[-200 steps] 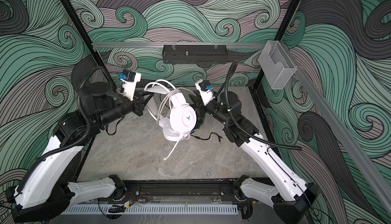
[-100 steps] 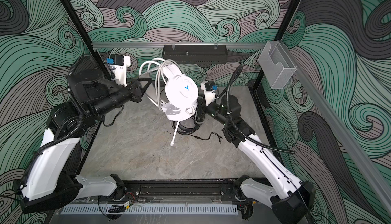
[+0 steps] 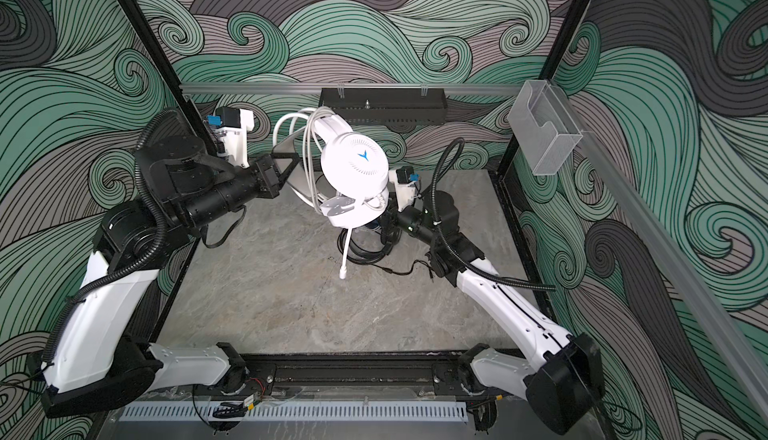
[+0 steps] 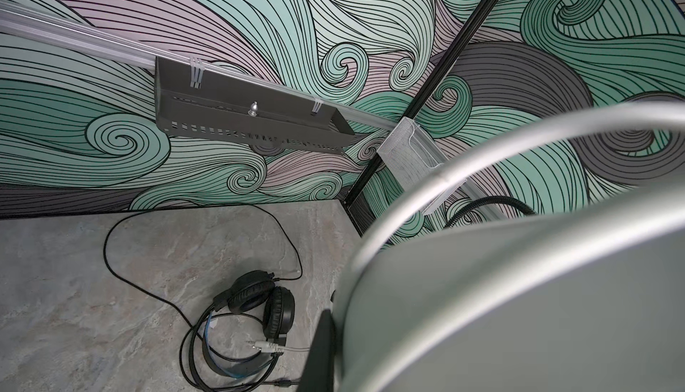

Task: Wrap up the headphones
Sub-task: 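Raise the white headset with the left gripper while the right gripper draws the cable upward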

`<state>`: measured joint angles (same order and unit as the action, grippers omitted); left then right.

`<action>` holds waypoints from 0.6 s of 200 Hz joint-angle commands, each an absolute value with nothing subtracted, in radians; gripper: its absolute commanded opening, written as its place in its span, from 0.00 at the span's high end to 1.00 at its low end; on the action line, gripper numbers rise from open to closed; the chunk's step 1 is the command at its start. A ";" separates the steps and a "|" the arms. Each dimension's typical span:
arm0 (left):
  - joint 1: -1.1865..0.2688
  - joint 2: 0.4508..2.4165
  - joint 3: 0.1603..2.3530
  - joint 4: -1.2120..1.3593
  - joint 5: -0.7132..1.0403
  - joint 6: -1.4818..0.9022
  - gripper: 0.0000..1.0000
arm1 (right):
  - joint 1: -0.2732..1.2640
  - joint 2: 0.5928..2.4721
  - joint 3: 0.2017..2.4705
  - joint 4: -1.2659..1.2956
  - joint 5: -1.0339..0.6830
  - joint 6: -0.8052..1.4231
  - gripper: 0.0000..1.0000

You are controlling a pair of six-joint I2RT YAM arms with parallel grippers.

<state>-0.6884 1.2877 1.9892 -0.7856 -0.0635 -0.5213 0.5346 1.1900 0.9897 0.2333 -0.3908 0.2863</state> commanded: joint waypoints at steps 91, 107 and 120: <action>-0.679 1.280 2.041 -0.659 -0.055 -0.623 1.00 | 0.555 1.156 0.866 0.268 -0.396 0.295 0.71; -0.680 1.281 2.043 -0.649 -0.044 -0.628 1.00 | 0.564 1.172 0.850 0.282 -0.396 0.300 0.73; -0.679 1.281 2.043 -0.645 -0.040 -0.631 1.00 | 0.568 1.187 0.846 0.295 -0.396 0.309 0.73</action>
<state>-0.6884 1.2881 1.9949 -0.7513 -0.0620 -0.5758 0.5560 1.1725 0.8627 0.2481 -0.3969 0.2935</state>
